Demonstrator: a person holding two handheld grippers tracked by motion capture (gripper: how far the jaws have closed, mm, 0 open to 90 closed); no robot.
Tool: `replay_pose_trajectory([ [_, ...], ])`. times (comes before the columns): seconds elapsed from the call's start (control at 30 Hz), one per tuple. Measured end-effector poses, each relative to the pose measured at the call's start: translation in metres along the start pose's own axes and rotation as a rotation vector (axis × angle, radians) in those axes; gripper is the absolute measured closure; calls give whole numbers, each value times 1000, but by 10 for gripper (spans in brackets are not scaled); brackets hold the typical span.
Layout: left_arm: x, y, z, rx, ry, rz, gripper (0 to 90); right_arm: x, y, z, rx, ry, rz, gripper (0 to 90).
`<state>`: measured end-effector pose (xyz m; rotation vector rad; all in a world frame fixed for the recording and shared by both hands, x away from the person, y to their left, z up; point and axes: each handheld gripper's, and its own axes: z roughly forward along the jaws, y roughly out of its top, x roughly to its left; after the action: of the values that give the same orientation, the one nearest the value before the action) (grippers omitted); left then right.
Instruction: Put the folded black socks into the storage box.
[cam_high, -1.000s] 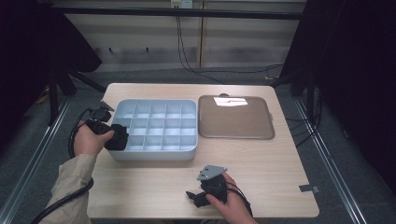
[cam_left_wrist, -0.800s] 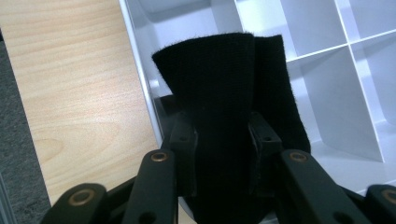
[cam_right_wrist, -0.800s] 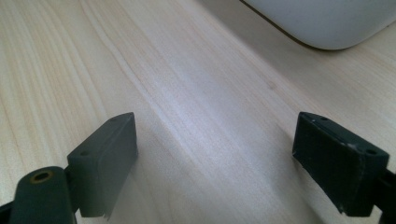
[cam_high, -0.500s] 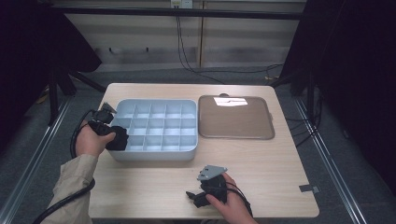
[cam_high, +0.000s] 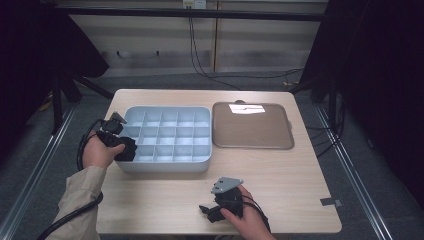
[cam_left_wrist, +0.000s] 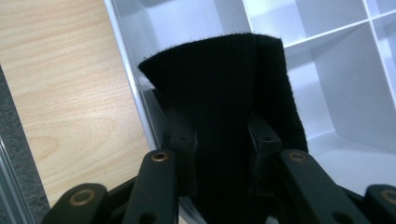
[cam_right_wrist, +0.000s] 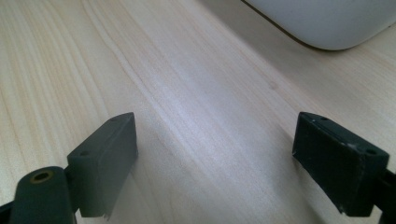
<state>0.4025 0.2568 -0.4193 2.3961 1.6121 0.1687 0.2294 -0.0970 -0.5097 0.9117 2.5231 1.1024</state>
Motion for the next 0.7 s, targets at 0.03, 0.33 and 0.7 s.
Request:
replay_pose_trajectory([
  [0.03, 0, 0, 0, 1, 0, 3, 691, 0, 0, 0, 0, 0, 0, 137],
  [0.33, -1, 1, -2, 0, -3, -10, 667, 0, 0, 0, 0, 0, 0, 137],
  [0.7, -2, 3, -8, 10, -13, -23, 624, 0, 0, 0, 0, 1, -1, 137],
])
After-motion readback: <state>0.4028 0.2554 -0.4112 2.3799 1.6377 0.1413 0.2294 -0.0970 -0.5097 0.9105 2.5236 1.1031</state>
